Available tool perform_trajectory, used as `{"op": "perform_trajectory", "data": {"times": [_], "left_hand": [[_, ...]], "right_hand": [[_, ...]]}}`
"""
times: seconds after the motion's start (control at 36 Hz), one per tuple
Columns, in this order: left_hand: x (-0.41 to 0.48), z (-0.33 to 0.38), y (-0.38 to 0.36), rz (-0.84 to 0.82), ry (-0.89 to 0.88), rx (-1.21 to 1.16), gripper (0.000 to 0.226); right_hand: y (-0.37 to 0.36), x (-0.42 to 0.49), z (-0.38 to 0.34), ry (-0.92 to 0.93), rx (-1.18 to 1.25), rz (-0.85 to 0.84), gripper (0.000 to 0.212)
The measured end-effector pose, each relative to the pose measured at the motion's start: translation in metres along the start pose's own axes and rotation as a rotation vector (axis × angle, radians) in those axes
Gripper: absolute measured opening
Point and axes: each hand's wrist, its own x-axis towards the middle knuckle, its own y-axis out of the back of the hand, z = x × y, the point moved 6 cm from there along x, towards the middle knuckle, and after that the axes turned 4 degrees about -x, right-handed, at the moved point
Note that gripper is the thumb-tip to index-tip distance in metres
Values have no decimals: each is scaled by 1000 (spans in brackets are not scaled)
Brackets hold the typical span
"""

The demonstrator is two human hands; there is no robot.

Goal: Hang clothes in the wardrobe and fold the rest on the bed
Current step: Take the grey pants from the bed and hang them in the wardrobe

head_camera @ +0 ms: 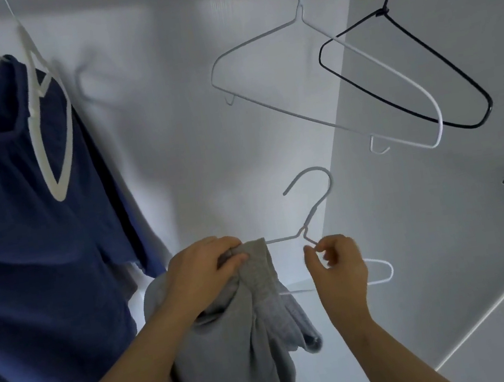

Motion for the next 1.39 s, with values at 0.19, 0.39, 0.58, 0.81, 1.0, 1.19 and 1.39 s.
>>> {"op": "perform_trajectory", "data": {"times": [0.19,0.39,0.58,0.81,1.0,1.19,1.39], "left_hand": [[-7,10,2,21,-62,-31,55],[-11,6,18,87,-38,-152,58],[-10,-2,39,99,-3,-360,20],[-9,-14,63,152,-23,-426,30],[-9,-33,74,72,-7,-417,26],[-16,-47,75,-17,12,-392,42],[-23,-64,61,-130,97,-262,18]], "right_hand": [[-59,-30,1,-149,-77,-756,5],[-72,-54,9,-285,-237,-1042,32],[-56,-78,30,-492,-155,-1335,31],[-45,-92,74,-537,-417,-1391,56],[-24,-96,113,-464,-703,-1486,65],[-2,-85,138,-175,-1073,-1434,64],[1,-59,131,18,-1175,-1206,28]]}}
